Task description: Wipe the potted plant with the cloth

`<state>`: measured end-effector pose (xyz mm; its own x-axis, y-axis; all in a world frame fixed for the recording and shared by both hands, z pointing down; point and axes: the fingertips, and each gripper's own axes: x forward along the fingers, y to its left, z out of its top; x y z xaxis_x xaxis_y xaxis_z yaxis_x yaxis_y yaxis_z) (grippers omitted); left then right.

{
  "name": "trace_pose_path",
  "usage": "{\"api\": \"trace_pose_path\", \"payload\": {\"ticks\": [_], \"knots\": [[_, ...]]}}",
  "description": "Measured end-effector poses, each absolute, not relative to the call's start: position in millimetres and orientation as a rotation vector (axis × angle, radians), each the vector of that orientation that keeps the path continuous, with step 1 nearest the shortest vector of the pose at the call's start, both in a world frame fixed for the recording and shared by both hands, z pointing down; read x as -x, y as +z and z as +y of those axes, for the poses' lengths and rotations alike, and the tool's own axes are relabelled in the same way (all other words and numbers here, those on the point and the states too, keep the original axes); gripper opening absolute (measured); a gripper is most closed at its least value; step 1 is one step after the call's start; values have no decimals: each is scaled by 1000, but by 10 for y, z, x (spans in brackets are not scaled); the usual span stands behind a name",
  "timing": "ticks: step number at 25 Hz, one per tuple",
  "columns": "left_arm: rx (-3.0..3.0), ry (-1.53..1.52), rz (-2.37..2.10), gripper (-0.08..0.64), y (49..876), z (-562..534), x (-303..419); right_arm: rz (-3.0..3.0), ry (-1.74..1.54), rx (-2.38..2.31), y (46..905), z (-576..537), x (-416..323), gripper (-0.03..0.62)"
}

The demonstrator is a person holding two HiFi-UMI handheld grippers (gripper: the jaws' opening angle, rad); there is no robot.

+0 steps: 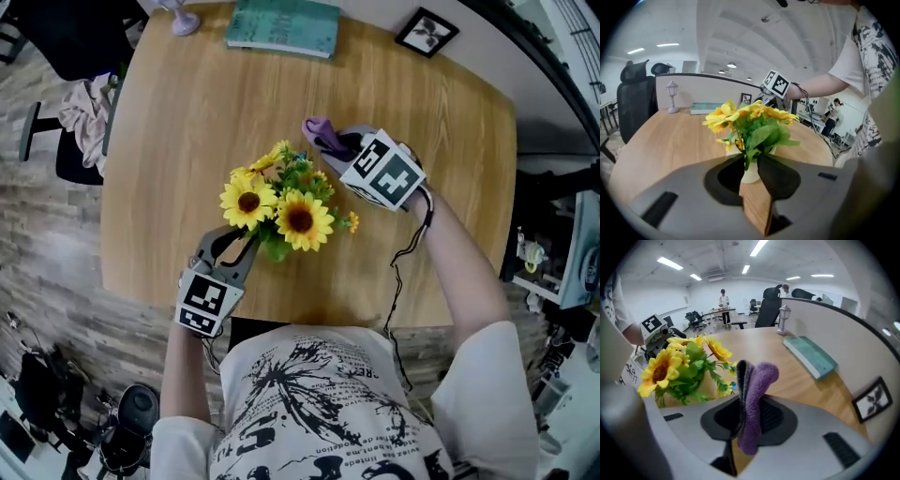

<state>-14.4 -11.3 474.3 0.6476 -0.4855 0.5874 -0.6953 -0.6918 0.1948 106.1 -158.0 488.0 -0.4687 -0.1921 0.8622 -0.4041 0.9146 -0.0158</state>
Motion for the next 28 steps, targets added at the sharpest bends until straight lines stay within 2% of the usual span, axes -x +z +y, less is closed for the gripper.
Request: {"api": "trace_pose_path", "payload": {"ticks": [7, 13, 24, 28], "knots": [[-2395, 636, -1012, 83, 4726, -132, 105, -2011, 175, -104, 5236, -1646, -585, 83], [-2372, 638, -1044, 83, 4733, -142, 104, -2041, 140, 111, 5212, -1452, -317, 81], [-2408, 679, -1061, 70, 4668, -218, 50, -2026, 89, 292, 5109, -1139, -291, 80], [-2413, 737, -1100, 40, 4709, -266, 27, -1993, 50, 372, 5098, -1042, -359, 78]]}}
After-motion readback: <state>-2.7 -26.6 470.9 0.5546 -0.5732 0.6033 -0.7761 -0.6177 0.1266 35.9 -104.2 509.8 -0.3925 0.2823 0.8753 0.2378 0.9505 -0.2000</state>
